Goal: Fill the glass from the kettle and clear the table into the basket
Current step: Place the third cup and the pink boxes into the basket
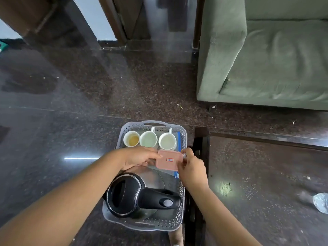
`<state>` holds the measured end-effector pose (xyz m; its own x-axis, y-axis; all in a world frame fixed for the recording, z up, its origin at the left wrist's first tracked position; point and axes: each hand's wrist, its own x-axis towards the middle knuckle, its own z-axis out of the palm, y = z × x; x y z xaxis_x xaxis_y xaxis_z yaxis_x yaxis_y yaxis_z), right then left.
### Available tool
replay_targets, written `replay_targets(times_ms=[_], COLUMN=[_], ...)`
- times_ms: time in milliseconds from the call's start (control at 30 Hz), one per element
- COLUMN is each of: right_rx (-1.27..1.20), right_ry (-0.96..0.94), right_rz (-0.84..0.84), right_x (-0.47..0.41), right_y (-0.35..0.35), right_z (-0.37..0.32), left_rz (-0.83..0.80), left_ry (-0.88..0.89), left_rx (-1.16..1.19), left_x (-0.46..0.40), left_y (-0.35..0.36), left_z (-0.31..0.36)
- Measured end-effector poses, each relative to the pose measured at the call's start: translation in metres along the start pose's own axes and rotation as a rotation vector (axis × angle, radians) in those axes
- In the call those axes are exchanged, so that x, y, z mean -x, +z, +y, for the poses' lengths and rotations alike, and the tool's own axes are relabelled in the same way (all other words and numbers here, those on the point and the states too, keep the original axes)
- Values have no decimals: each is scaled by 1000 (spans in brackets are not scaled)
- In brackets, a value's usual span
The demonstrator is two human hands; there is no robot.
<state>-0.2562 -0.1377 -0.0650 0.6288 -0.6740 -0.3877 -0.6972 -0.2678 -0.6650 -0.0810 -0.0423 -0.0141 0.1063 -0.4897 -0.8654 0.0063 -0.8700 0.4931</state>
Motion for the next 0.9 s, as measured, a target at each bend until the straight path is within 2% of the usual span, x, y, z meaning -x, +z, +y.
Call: replay_targets(times_ms=[133,267,333,567,800,900], right_rx=[222,616,692,769,727,741], right_ry=[-109,-172,-186,-130,-251,-279], right_rz=[20,9,35,48,88,89], right_x=[-11,-16,-18,-27,-27,-26], right_y=[8,16,18,22,21,21], right_z=[0,-6,-9,-14,2,1], left_rz=[-77,-168,-207,-185,-265,-250], left_ry=[-36,-68,-88,-182,-164,-154], left_rx=[-94,-177,-181,-232,-167,-181], left_x=[-27,-44,-47,-53,-51,-48], left_y=[-7,-5,-5,-5,-9,-5], left_z=[-11,-16,-17,-15,-19,-17])
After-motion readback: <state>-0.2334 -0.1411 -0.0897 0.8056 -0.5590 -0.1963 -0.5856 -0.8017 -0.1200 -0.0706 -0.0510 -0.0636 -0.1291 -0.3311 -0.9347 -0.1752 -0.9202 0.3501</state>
